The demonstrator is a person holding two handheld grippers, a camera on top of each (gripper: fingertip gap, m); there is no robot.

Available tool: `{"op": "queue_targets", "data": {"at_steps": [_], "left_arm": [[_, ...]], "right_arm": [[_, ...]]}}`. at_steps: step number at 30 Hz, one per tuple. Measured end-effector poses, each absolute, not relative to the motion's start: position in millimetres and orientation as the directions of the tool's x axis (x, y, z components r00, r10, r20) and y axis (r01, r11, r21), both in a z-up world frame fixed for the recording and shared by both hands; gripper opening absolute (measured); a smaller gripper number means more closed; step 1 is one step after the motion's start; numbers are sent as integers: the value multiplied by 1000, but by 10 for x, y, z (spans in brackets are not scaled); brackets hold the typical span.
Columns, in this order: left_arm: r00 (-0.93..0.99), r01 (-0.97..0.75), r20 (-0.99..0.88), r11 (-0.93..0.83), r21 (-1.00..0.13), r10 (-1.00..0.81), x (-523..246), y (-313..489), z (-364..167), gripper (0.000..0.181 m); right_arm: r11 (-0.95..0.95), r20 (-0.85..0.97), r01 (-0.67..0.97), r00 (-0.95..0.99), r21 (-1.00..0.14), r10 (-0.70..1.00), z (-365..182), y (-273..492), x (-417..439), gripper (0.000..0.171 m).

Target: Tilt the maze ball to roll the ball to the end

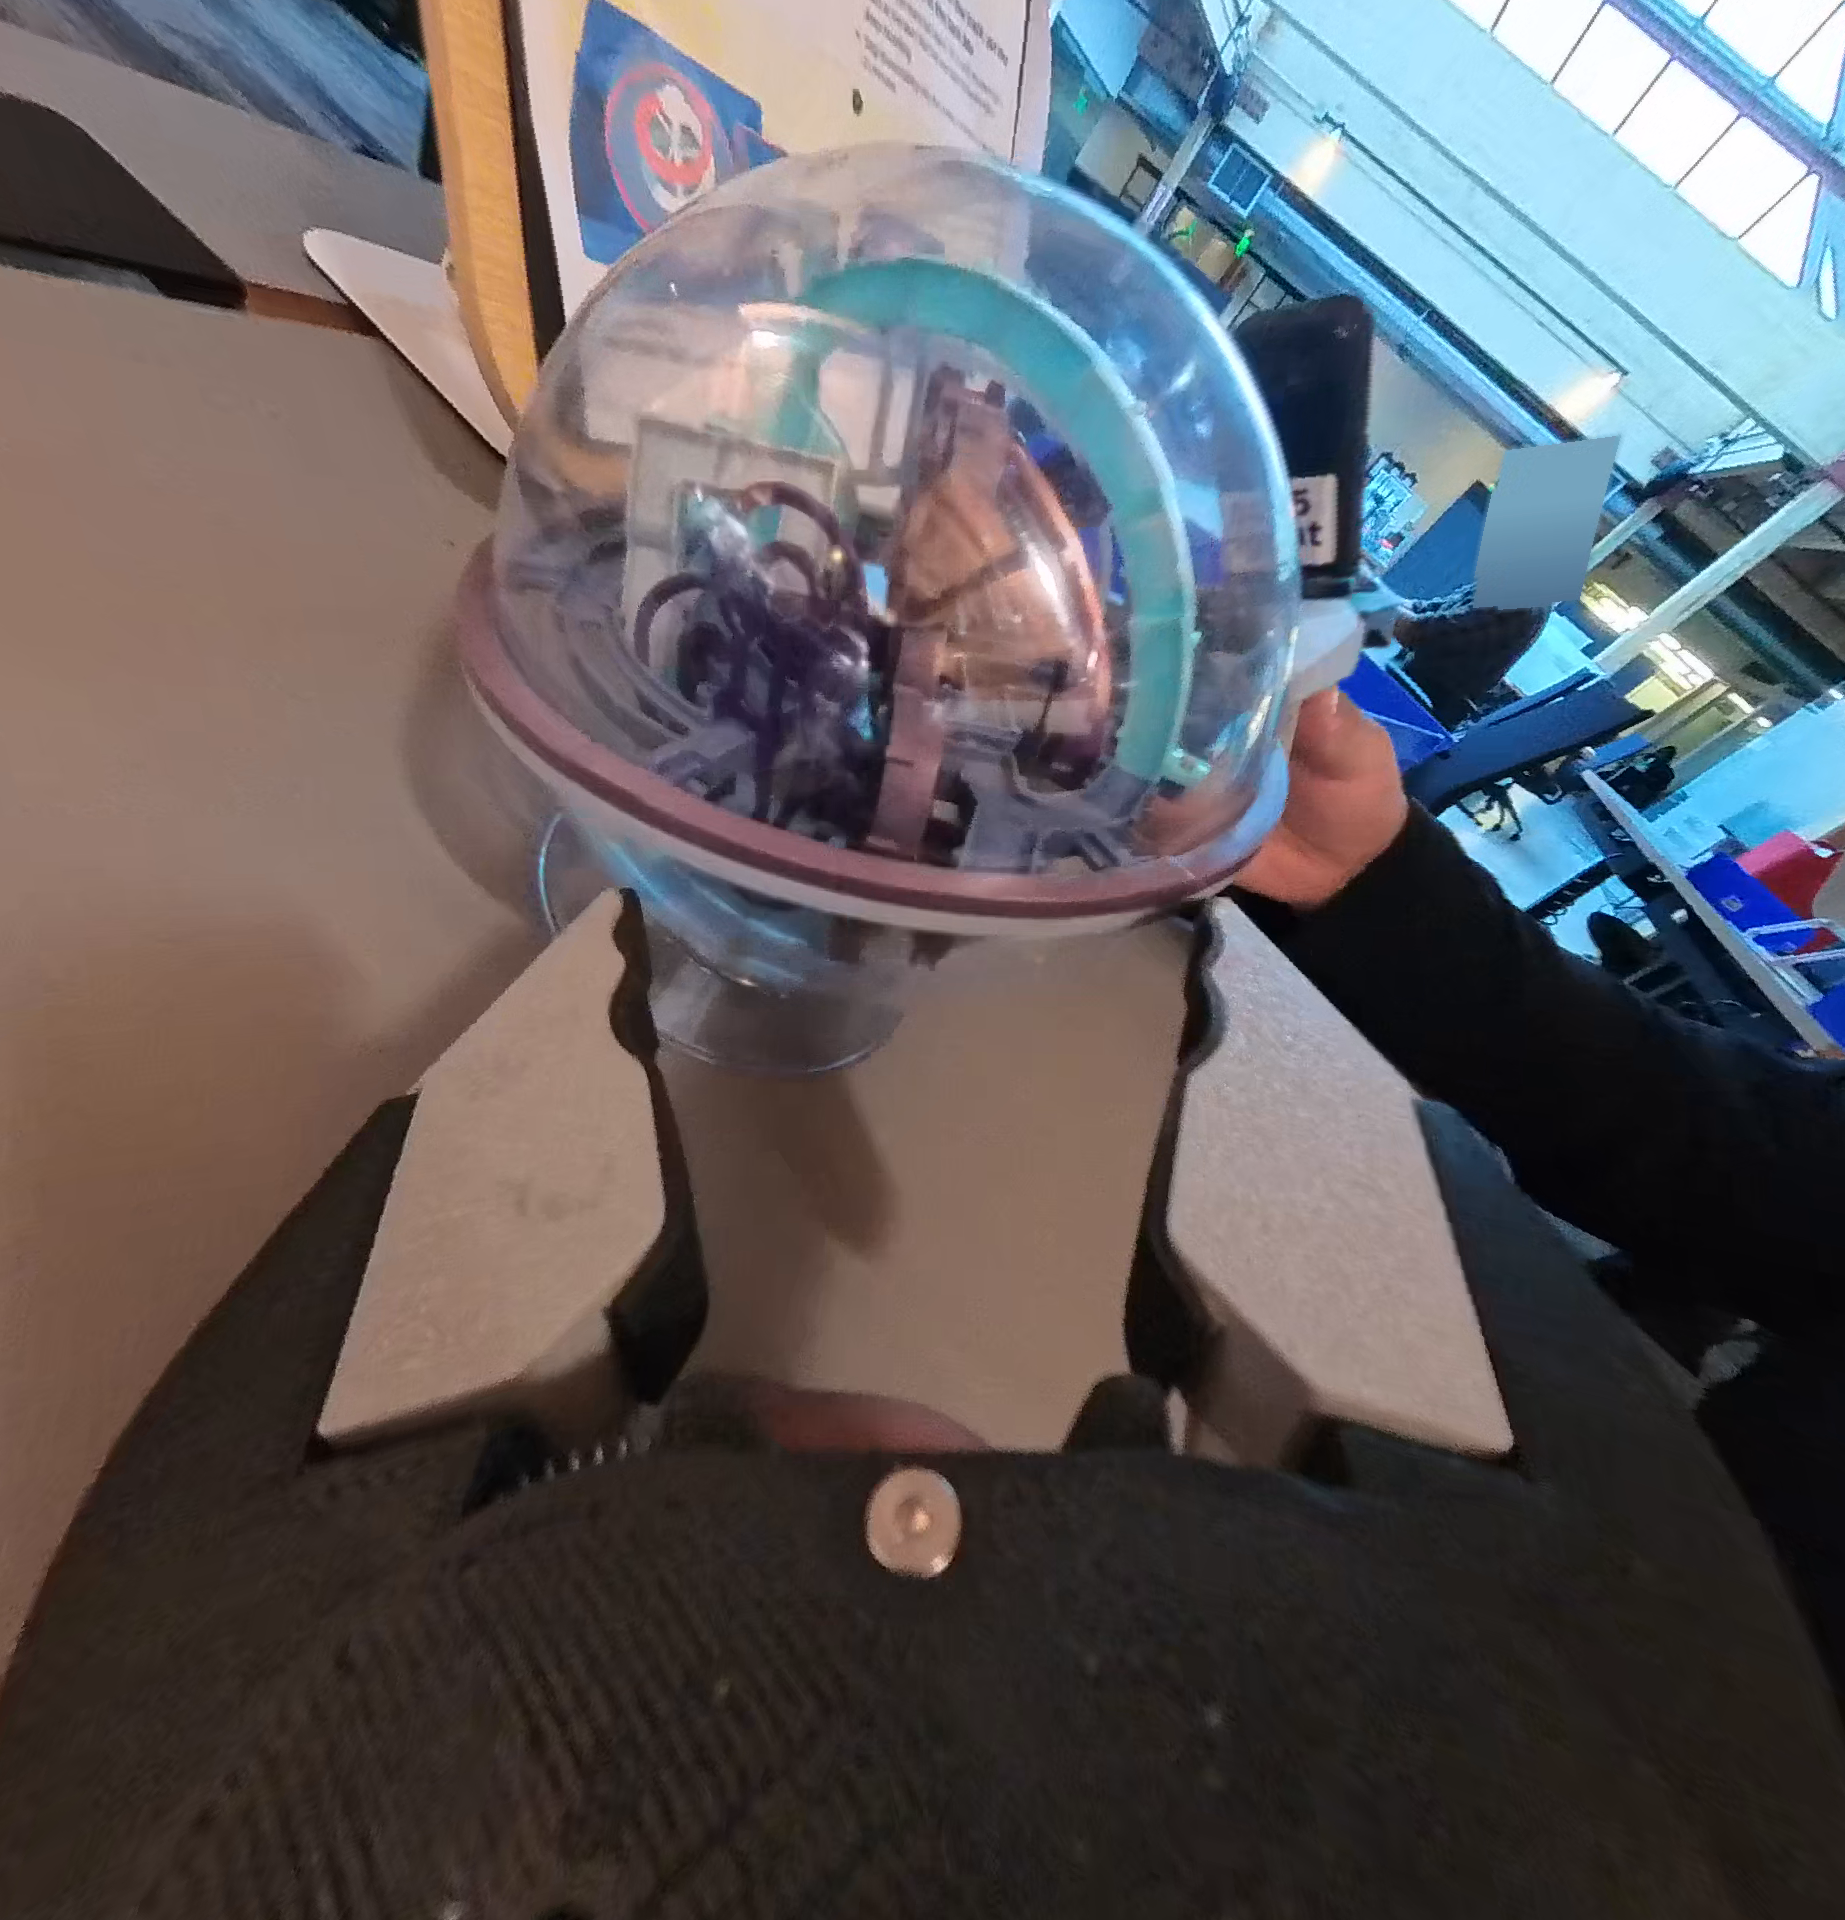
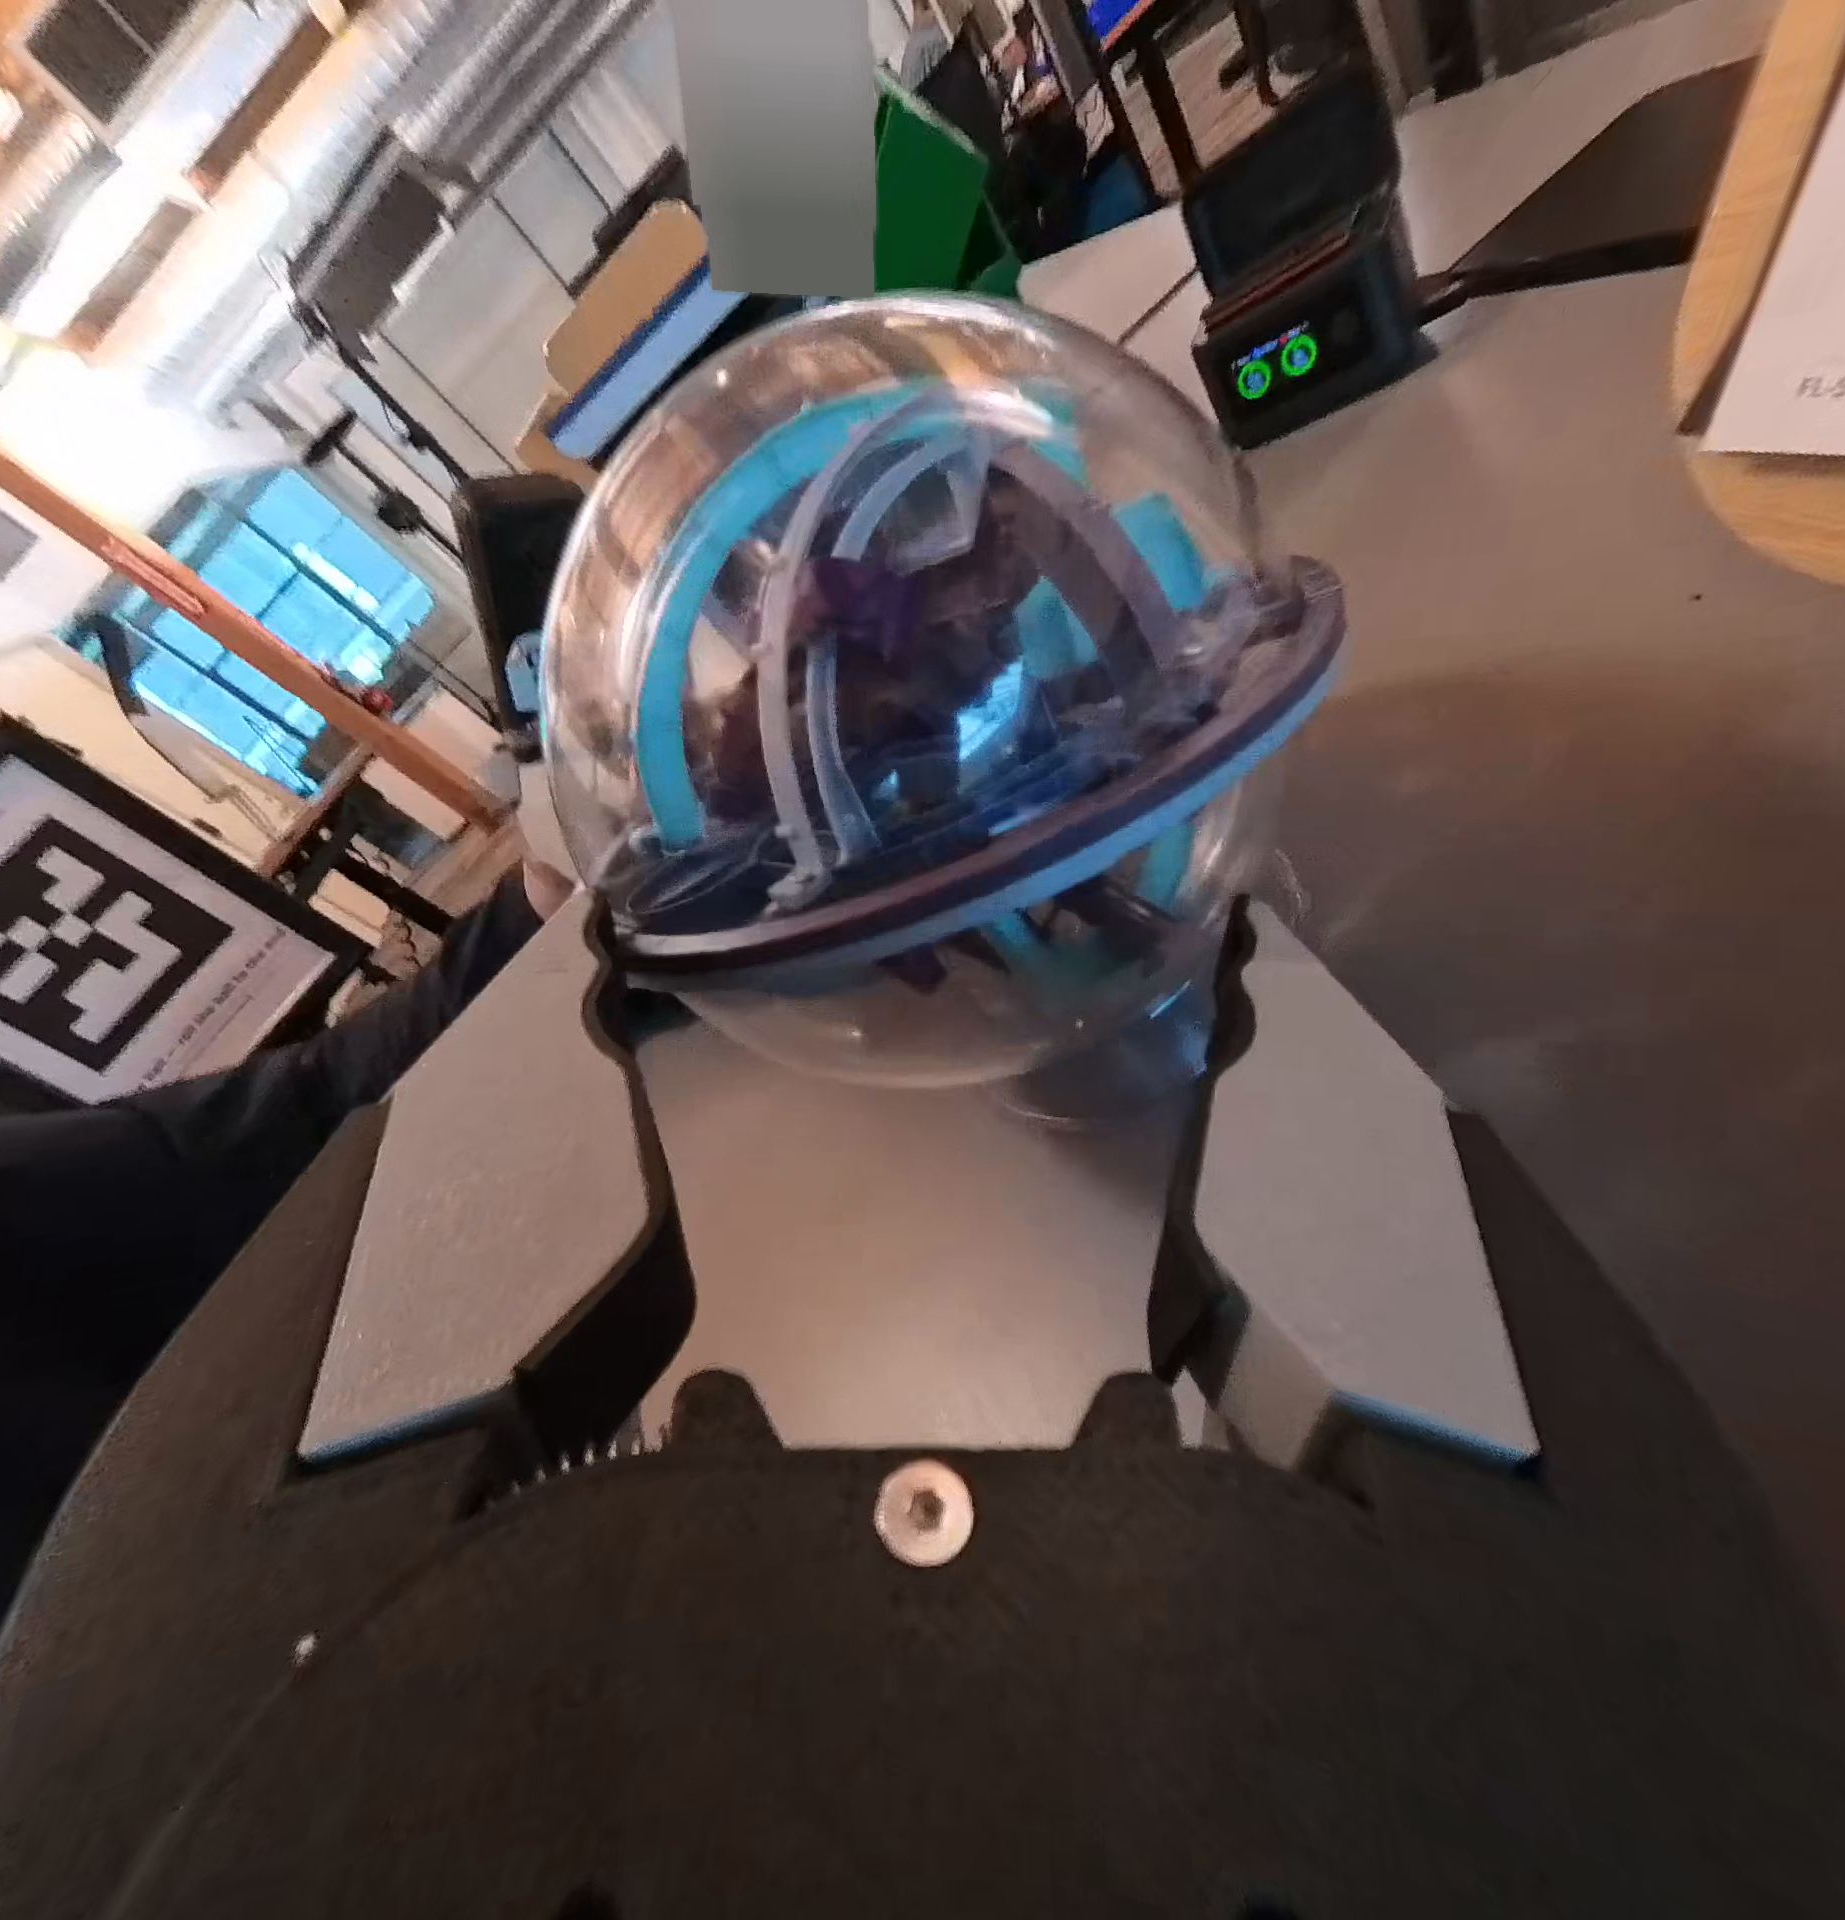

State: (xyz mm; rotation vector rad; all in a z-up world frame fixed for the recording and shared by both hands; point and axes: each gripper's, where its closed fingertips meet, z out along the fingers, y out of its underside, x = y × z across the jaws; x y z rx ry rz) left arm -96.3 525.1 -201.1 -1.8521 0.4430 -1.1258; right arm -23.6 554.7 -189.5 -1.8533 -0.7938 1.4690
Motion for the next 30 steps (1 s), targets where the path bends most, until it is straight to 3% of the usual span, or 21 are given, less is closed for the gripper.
{"op": "queue_targets", "data": {"at_steps": [5,8,11,17,21,26,30], "left_arm": [[541,59,409,-452,-890,-735,-995,5187,-1989,101],[499,65,442,-476,-877,-746,-936,5119,-1954,119],[516,97,429,-448,-889,-741,-980,5167,-1903,111],[567,9,243,-289,-957,-787,-976,5140,-1829,113],[592,-75,11,-68,-995,-806,-948,5064,-1678,114],[597,-287,-391,268,-919,-700,-900,4944,-1572,118],[595,-427,-577,388,-817,-559,-910,4971,-1588,117]], "right_arm": [[-519,-494,117,190,-847,849,-1896,5456,-264,111],[-379,-345,169,196,-910,918,-1920,5399,-257,111],[-219,-171,234,208,-947,963,-1958,5338,-269,111],[-96,-33,286,219,-954,975,-2002,5309,-297,111],[84,159,303,234,-949,959,-1900,5272,-293,112],[453,579,404,281,-795,766,-1702,5220,-255,113],[604,790,516,312,-608,528,-1601,5243,-210,113]]}}
